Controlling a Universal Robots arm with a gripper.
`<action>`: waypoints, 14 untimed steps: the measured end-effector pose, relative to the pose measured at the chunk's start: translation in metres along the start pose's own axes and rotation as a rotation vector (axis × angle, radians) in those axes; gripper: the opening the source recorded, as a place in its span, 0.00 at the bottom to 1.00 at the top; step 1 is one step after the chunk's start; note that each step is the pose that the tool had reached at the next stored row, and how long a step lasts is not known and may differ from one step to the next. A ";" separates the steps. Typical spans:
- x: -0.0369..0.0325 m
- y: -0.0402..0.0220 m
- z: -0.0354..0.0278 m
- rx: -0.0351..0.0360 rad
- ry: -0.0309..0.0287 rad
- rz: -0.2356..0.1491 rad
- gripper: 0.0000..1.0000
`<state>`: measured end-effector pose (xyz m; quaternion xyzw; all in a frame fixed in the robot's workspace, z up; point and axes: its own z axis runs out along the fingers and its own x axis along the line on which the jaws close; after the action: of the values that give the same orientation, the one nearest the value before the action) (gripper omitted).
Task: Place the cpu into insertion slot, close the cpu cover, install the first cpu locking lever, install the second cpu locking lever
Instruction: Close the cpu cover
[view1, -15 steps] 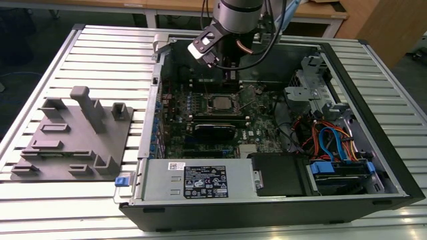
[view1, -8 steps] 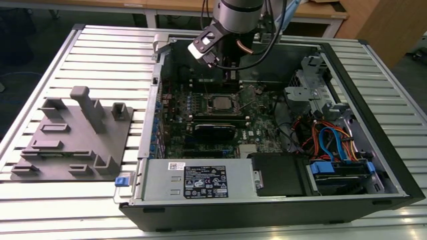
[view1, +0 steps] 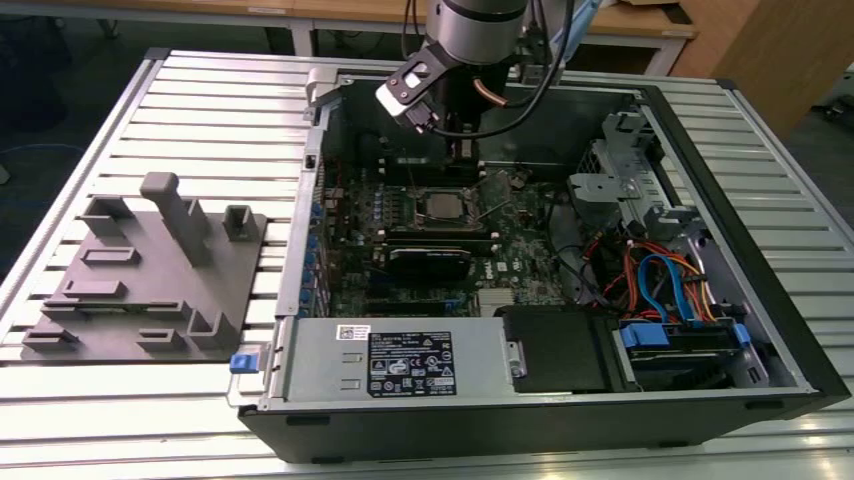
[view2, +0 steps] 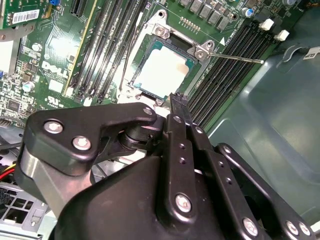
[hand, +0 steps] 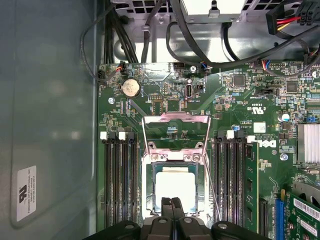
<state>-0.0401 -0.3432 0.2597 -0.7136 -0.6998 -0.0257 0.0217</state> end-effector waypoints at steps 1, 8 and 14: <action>0.0000 0.0000 -0.0003 0.0000 0.0000 0.000 0.11; 0.0001 0.0000 -0.0013 -0.0001 0.0001 0.000 0.11; 0.0003 0.0000 -0.0043 0.0000 0.0000 0.000 0.11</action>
<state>-0.0401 -0.3432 0.2639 -0.7136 -0.6998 -0.0258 0.0217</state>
